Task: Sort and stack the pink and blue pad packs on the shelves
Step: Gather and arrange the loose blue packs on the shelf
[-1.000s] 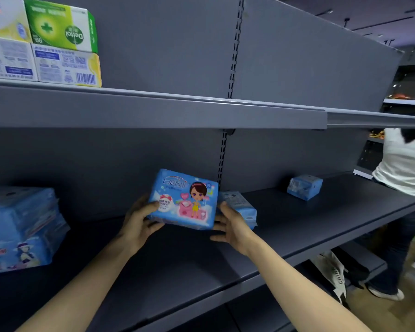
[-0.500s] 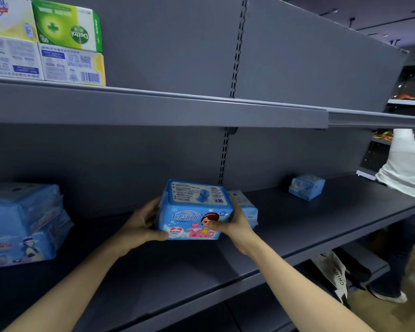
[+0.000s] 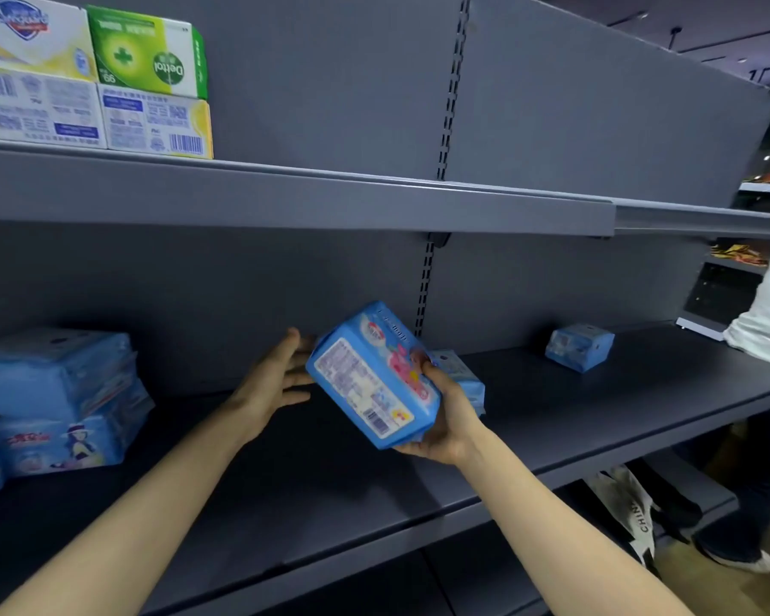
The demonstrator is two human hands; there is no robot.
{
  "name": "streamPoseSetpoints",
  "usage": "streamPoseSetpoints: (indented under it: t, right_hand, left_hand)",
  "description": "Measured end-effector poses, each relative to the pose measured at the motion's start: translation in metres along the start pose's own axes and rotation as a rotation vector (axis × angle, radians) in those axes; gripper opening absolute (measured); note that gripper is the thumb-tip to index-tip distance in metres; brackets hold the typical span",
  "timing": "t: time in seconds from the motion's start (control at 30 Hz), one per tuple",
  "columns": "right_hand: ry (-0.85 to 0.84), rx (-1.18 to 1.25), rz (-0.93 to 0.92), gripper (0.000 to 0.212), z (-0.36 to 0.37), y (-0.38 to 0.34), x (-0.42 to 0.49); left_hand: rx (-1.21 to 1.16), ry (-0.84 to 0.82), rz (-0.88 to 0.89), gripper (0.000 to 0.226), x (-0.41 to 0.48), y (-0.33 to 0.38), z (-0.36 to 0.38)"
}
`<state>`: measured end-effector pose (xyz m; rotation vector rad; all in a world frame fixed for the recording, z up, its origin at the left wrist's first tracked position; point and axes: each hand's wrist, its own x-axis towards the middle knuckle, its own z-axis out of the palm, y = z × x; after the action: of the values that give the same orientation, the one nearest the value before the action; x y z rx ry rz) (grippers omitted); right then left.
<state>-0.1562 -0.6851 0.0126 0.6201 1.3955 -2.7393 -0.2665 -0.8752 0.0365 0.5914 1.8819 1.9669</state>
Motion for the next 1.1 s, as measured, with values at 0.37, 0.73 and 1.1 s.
streamPoseSetpoints:
  t: [0.37,0.73,1.1]
  right_hand:
    - [-0.016,0.214,0.152,0.043,0.014,0.010,-0.007]
    - [0.199,-0.203,0.213,0.057,0.008,0.002,-0.012]
    - [0.454,-1.424,-0.634,0.036,0.017,0.005,-0.001]
  left_hand:
    - [0.514,-0.268,0.234,0.110,-0.017,-0.006,-0.005]
    - [0.415,-0.282,0.242,0.098,-0.009,-0.008,-0.011]
    - [0.210,-0.131,0.013,0.093,-0.006,-0.058,-0.004]
